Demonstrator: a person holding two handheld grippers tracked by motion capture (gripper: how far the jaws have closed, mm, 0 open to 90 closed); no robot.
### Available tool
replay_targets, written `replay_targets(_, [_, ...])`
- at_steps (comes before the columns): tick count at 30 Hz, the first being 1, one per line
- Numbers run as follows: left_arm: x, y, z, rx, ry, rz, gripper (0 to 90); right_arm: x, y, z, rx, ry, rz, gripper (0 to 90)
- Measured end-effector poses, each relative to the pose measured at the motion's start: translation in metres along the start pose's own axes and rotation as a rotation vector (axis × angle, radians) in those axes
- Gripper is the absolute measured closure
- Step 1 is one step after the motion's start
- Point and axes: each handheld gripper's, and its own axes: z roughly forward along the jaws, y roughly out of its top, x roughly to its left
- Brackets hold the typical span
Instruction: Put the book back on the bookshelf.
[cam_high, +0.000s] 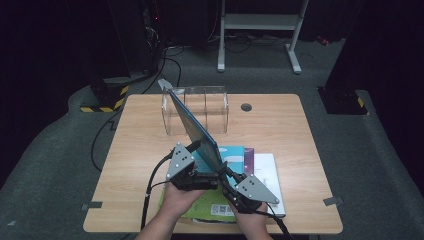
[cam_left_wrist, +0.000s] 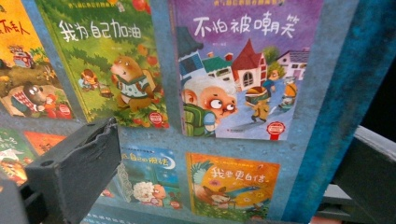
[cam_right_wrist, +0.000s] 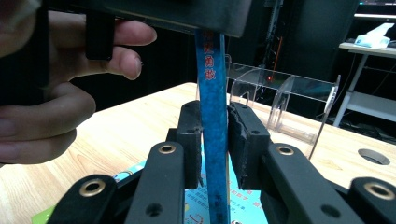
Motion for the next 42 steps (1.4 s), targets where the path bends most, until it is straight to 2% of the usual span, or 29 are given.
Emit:
replay_targets(7, [-0.001, 0.0, 0.001, 0.013, 0.01, 0.005, 0.1, 0.008, 0.002, 0.0, 0.021, 0.033, -0.014, 70.3])
replay_targets(11, [-0.003, -0.002, 0.0, 0.016, 0.034, 0.04, 0.1, 0.013, 0.0, 0.0, 0.024, 0.044, -0.025, 66.8])
replay_targets(13, [-0.002, -0.003, -0.001, 0.02, 0.033, 0.042, 0.1, 0.013, -0.002, 0.0, 0.034, 0.048, -0.021, 66.0])
replay_targets(17, [-0.001, -0.004, -0.002, 0.037, 0.039, 0.073, 0.3, 0.013, -0.004, 0.002, 0.051, 0.054, -0.022, 64.6])
replay_targets(21, [0.001, -0.007, -0.002, 0.045, 0.04, 0.072, 0.3, 0.014, -0.005, 0.004, 0.069, 0.057, -0.032, 62.9])
replay_targets(24, [0.002, -0.008, -0.004, 0.051, 0.04, 0.073, 0.8, 0.014, -0.006, 0.005, 0.084, 0.075, -0.013, 62.8])
replay_targets(29, [0.006, -0.01, -0.006, 0.044, 0.044, 0.068, 1.4, 0.018, -0.009, 0.005, 0.097, 0.092, -0.025, 62.2])
replay_targets(31, [0.008, -0.009, -0.005, 0.045, 0.038, 0.056, 2.7, 0.02, -0.01, 0.006, 0.111, 0.1, -0.022, 62.1])
replay_targets(34, [0.008, -0.01, -0.006, 0.059, 0.052, 0.08, 5.4, 0.024, -0.01, 0.008, 0.113, 0.113, -0.019, 61.9])
replay_targets(37, [0.008, -0.012, -0.008, 0.059, 0.074, 0.105, 6.5, 0.029, -0.011, 0.01, 0.112, 0.127, -0.039, 61.4])
replay_targets(42, [0.01, -0.015, -0.013, 0.052, 0.063, 0.111, 13.8, 0.03, -0.013, 0.014, 0.123, 0.162, -0.033, 61.0])
